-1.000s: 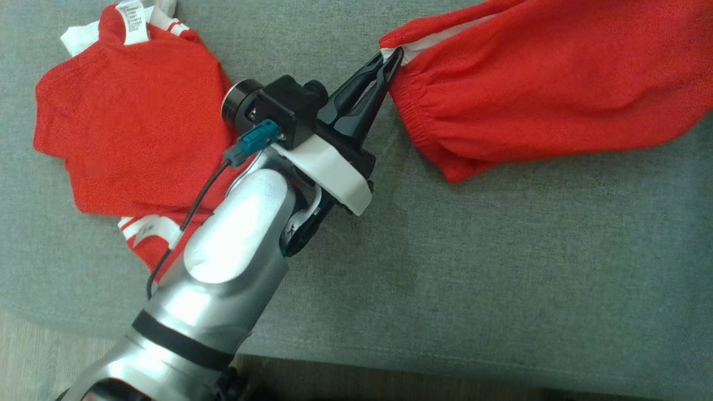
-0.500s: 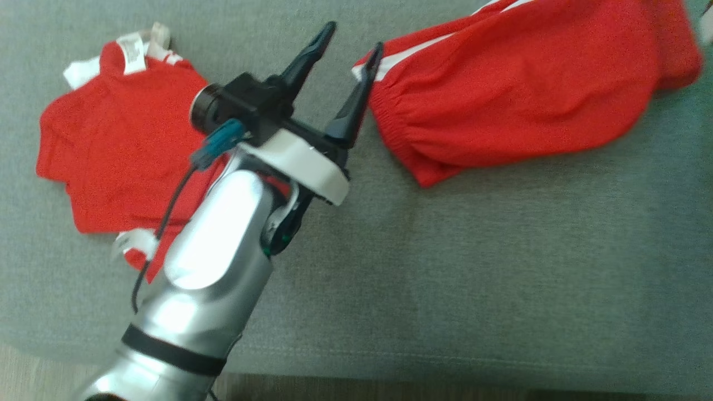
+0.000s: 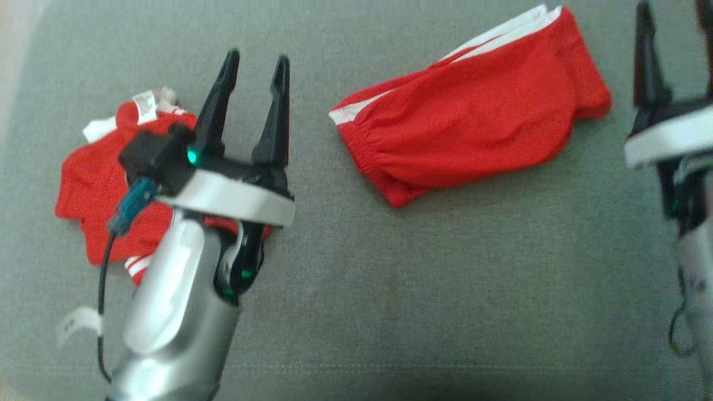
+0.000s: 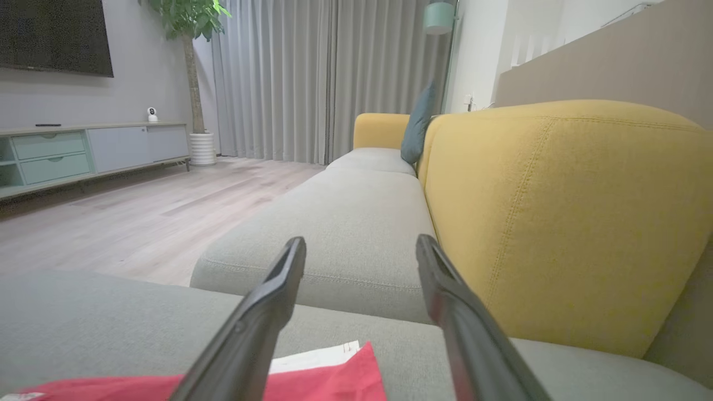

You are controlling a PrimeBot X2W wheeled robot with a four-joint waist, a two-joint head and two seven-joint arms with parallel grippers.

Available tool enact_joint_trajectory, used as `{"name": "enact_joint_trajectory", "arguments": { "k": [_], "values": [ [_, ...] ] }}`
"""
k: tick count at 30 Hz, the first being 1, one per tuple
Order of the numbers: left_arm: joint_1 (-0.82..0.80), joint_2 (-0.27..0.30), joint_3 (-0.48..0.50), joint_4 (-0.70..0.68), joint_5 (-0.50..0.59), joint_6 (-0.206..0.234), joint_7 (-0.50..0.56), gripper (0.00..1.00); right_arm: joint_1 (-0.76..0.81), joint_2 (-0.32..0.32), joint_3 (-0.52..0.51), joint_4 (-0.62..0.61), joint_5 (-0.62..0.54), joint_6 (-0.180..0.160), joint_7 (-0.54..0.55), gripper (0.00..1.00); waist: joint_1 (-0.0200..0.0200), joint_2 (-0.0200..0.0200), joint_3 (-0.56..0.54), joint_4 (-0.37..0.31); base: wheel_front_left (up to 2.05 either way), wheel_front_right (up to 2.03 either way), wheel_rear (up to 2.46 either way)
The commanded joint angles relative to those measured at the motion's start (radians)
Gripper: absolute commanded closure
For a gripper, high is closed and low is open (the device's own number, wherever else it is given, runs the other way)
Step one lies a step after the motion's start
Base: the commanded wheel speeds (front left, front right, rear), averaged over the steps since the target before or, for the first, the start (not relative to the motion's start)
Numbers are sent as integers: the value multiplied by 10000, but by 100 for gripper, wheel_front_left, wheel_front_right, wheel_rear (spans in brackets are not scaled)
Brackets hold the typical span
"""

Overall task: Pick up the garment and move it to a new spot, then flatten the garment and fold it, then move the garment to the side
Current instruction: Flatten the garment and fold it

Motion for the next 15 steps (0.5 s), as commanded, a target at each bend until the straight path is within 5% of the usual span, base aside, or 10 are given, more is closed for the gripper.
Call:
{"name": "enact_joint_trajectory", "arguments": {
  "k": [1, 15],
  "values": [
    [146, 161, 443, -489, -11, 85, -51, 0, 550, 120, -68, -621, -157, 39, -118, 0, 1, -1, -412, -51, 0, 0, 0],
    [2339, 160, 728, -952, 191, 439, -51, 0, 3697, 1829, -1419, -2236, -1028, 39, 212, 0, 1, -1, -1070, -50, 0, 0, 0]
  ]
}}
